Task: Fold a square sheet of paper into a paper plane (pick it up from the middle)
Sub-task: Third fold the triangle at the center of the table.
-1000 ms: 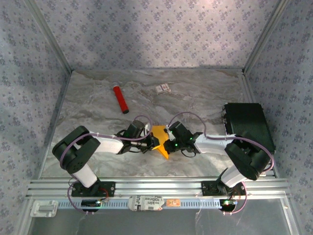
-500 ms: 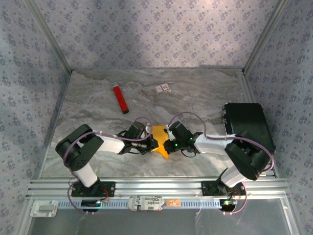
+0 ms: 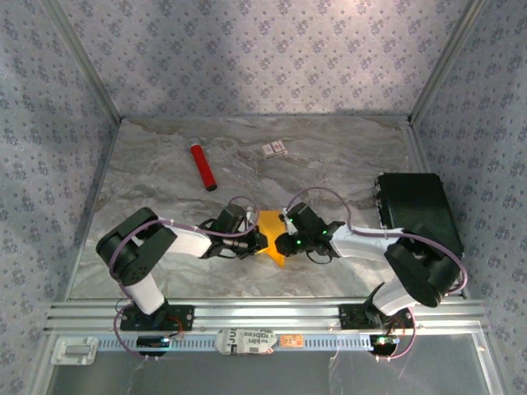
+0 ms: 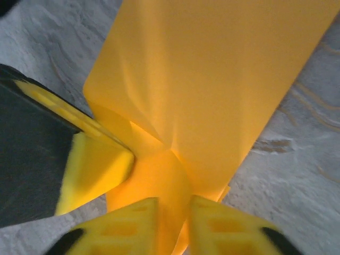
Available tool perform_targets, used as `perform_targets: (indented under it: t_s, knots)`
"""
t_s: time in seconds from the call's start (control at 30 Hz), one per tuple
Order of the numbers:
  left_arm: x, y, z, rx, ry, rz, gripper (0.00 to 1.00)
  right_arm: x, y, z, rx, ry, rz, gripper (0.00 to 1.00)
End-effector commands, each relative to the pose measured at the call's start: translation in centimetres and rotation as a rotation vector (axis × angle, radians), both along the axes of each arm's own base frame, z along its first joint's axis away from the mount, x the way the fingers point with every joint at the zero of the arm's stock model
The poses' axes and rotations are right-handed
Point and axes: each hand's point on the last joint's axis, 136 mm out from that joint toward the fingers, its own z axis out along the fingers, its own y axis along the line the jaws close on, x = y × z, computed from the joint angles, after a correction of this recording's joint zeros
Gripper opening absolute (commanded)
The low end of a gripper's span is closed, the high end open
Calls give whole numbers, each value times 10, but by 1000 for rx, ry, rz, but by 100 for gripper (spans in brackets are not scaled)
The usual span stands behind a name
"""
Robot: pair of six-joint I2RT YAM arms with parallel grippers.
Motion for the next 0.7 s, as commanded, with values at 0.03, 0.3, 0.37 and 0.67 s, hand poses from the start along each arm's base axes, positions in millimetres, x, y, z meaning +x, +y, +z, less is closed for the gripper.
perform_targets:
  t_s: [0.03, 0.3, 0.37, 0.67]
  knots:
    - [-13, 13, -28, 98, 58, -7, 0, 5, -12, 28, 46, -2, -65, 34]
    - [-11, 12, -27, 98, 55, -3, 0, -26, 9, 51, 221, 120, 24, 22]
    - [-11, 12, -28, 99, 57, -5, 0, -33, 19, 49, 230, 142, 48, 17]
    - [-10, 11, -28, 102, 57, -4, 0, -46, 42, 23, 125, 192, 101, 9]
